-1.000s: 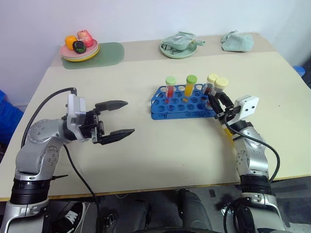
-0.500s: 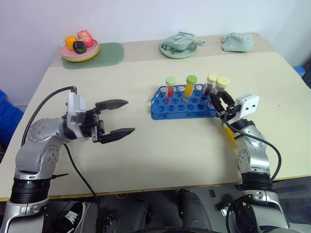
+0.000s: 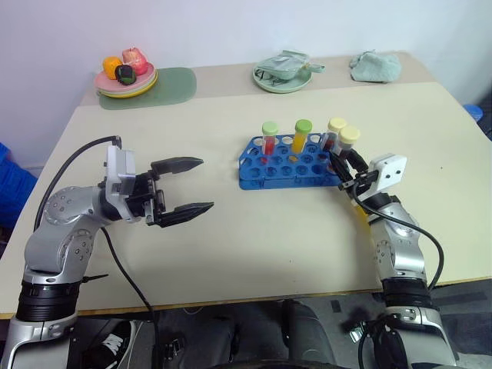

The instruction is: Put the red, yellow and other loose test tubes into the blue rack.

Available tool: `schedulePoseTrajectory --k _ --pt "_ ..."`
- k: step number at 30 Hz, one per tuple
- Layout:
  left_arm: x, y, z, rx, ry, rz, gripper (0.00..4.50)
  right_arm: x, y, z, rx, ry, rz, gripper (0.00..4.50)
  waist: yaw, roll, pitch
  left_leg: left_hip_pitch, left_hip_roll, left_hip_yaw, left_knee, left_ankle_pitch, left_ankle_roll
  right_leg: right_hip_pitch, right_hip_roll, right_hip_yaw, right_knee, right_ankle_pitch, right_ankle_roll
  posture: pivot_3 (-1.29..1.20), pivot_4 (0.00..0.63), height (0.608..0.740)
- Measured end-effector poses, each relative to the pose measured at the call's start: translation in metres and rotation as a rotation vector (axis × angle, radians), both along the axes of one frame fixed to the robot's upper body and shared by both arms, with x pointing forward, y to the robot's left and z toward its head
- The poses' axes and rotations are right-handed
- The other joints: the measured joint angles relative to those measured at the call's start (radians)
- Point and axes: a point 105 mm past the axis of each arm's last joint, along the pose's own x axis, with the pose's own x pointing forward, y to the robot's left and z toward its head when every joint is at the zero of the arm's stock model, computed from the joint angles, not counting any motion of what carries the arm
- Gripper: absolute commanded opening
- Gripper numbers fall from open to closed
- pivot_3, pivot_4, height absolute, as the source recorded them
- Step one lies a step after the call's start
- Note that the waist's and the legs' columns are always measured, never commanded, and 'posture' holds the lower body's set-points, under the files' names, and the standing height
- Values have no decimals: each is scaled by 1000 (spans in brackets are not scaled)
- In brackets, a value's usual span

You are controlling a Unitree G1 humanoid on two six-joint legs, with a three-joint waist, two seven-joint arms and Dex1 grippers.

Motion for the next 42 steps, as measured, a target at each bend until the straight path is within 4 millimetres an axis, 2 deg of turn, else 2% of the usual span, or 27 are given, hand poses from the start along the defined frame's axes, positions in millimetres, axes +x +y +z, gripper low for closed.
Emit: schedulePoseTrajectory --k 4,7,11,12,15,19,25,27,31,35,39,42 --pt "0 0 0 0 0 0 4500 1 0 -2 15 13 -6 1147 0 0 0 0 0 0 0 0 0 0 0 0 0 0 0 0 150 740" --pt "0 0 0 0 0 0 4500 2 -2 -4 73 46 7 2236 0 0 0 0 0 0 0 0 0 0 0 1 0 0 0 0 150 740" --pt "0 0 0 1 -1 -2 4500 2 -3 -6 89 62 13 4167 1 0 0 0 0 0 0 0 0 0 1 1 0 0 0 0 150 740" --pt "0 0 0 1 -1 -2 4500 2 -4 -5 85 61 11 4477 1 0 0 0 0 0 0 0 0 0 1 1 0 0 0 0 150 740" --pt "-1 0 -1 0 0 -1 4500 2 -9 -2 56 67 4 4477 2 0 0 0 0 1 0 0 0 0 1 1 0 0 0 0 150 740" --pt "-2 1 -5 -9 8 1 4500 -7 -20 17 7 47 -6 4477 7 0 0 0 0 1 0 0 0 0 1 1 -1 0 0 0 150 740" --pt "-4 -2 -10 -39 15 7 4500 -42 -36 32 -98 142 36 4477 13 0 0 -1 0 1 0 -1 2 0 0 2 -1 0 0 0 150 740" --pt "-4 -4 -10 -44 12 2 4500 -52 -44 45 -145 193 59 4477 11 0 0 0 0 2 1 -1 2 1 0 2 -2 0 0 0 150 740" --pt "-4 -10 -13 -46 9 -25 4500 -66 -51 64 -251 346 88 4477 10 -1 0 3 3 4 0 -3 3 4 2 2 -3 0 0 0 150 740" --pt "-1 -9 -15 -60 7 -24 4500 -81 -48 54 -398 650 113 4477 11 -2 0 3 3 5 1 -3 4 4 1 2 -4 0 0 0 150 740" --pt "0 -15 -18 -69 8 -33 4500 -74 -53 60 -392 809 86 4477 11 -2 1 3 3 6 2 -4 5 6 1 2 -8 0 0 0 150 740" --pt "-1 -20 -22 -77 20 -40 4500 -64 -65 53 -373 946 2 4477 13 -2 1 2 3 7 2 -5 6 6 1 2 -10 0 1 0 150 740"
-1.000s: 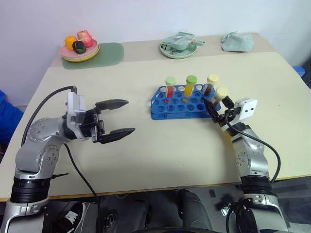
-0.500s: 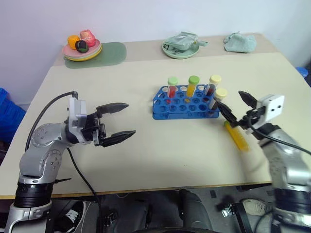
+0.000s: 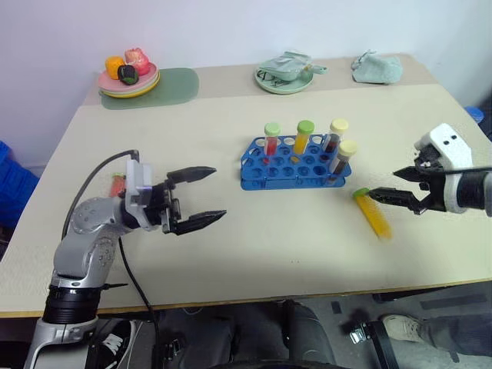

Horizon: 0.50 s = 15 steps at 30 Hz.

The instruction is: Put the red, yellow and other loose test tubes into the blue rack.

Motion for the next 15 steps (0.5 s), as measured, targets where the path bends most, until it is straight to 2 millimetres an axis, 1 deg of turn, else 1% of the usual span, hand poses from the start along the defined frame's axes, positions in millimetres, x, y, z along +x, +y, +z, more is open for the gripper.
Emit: schedulePoseTrajectory --k 2,3,7,9,12,15 --pt "-1 -2 1 -4 -4 1 4500 3 -5 -5 0 103 -74 4477 -1 0 0 -2 0 1 0 0 1 -1 0 0 -3 1 1 0 150 740" --pt "-2 -2 1 -4 -7 7 4500 4 -4 -7 4 160 -101 4477 -1 0 0 -2 0 1 0 -1 1 -1 0 0 -4 2 2 0 150 740" --pt "-5 -4 3 -7 -15 15 4500 7 -3 -11 -5 284 -153 4477 0 0 0 -3 0 2 0 -1 2 -1 0 0 -6 2 2 0 150 740" --pt "-7 -5 2 -7 -12 21 4500 9 -2 -15 -3 328 -161 4477 3 0 0 -3 0 2 0 -1 2 -1 0 0 -7 3 3 0 150 740" --pt "-8 -5 2 -9 -8 34 4500 15 4 -16 57 375 -162 4477 2 0 0 -3 0 3 0 -1 2 -1 0 0 -7 4 3 0 150 740" --pt "-9 -6 4 -13 -17 45 4500 15 6 -23 25 402 -161 4477 3 0 0 -3 0 3 0 -1 2 -1 0 0 -7 4 3 0 150 740"
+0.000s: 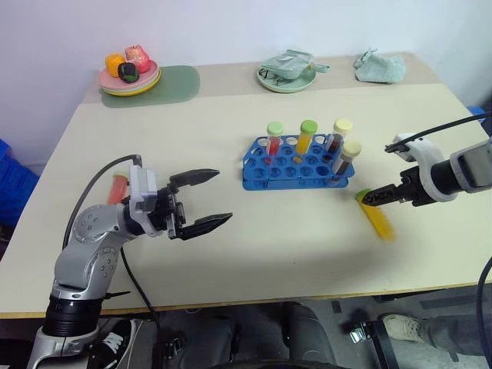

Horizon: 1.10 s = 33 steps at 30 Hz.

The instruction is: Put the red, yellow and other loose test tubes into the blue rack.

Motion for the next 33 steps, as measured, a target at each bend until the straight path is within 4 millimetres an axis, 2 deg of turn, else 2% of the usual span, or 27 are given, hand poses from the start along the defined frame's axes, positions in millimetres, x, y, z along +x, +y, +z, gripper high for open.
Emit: schedulePoseTrajectory --k 7,14,20,23,27,29,33 --pt "-3 1 -4 -5 14 25 4500 -1 -6 -20 -103 41 -23 4477 -2 0 0 0 0 1 0 0 0 0 0 0 0 0 0 0 150 740" --pt "-6 2 -8 -6 31 39 4500 -5 -5 -41 -108 93 -25 4477 -2 0 0 0 0 1 0 0 0 0 0 0 0 0 0 0 150 740" --pt "-8 3 -7 -6 27 45 4500 -3 -5 -42 -95 91 -40 4477 -4 -1 -1 1 0 1 0 0 0 1 0 0 0 0 0 0 150 740" --pt "-8 3 -7 -6 26 46 4500 -2 -7 -43 -98 87 -55 3657 -4 -1 -1 2 0 1 0 0 0 1 0 0 0 0 0 0 150 740" --pt "-8 4 -8 -6 28 48 4500 -2 -11 -45 -117 81 -71 1580 -4 -1 -1 2 0 1 0 0 0 1 0 0 0 0 0 0 150 740" --pt "-8 4 -8 -6 28 48 4500 -2 -10 -44 -110 79 -68 817 -4 -1 -1 2 0 1 0 0 0 1 0 0 0 0 0 0 150 740" --pt "-9 4 -8 -6 28 47 4500 -3 -9 -44 -112 73 -61 817 -4 -1 -1 2 0 1 0 0 0 1 0 0 0 0 0 0 150 740"
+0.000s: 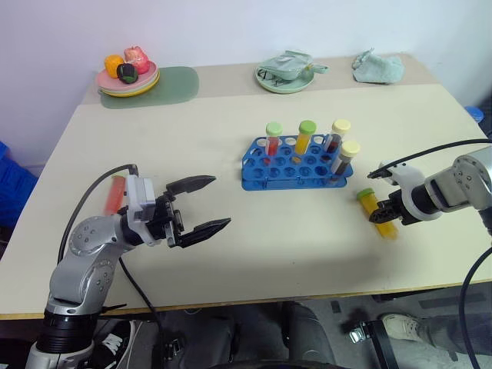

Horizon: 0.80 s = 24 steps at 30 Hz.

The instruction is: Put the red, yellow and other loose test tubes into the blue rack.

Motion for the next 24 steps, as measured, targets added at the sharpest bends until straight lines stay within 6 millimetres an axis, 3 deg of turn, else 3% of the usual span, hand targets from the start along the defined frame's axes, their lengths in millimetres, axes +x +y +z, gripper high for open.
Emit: schedulePoseTrajectory --k 7,11,14,16,20,24 --pt "0 0 0 2 -4 -2 4500 -25 11 4 63 50 130 817 8 1 1 -1 0 0 0 0 0 -1 0 0 0 0 0 0 150 740" --pt "1 1 1 4 -8 -4 4500 -51 42 25 138 -33 429 817 22 1 1 0 1 2 0 0 0 -1 1 0 0 0 1 0 150 740" --pt "5 3 1 3 -8 -2 4500 -47 89 46 338 -329 688 817 23 -5 -1 4 6 5 0 -1 0 4 5 1 -3 3 2 0 150 740" --pt "7 2 6 5 -29 -11 4500 -40 107 56 426 -523 753 817 24 -5 -2 4 6 6 1 -1 0 4 5 1 -3 4 2 0 150 740" --pt "11 4 7 12 -30 -7 4500 -16 124 80 536 -945 694 817 23 -5 -2 4 8 8 1 -2 -1 2 7 2 -1 5 0 0 150 740" --pt "13 8 10 34 -46 -14 4500 9 128 81 547 -1209 516 817 20 -5 -2 4 10 10 0 -2 -2 -1 9 2 0 6 -1 0 150 740"
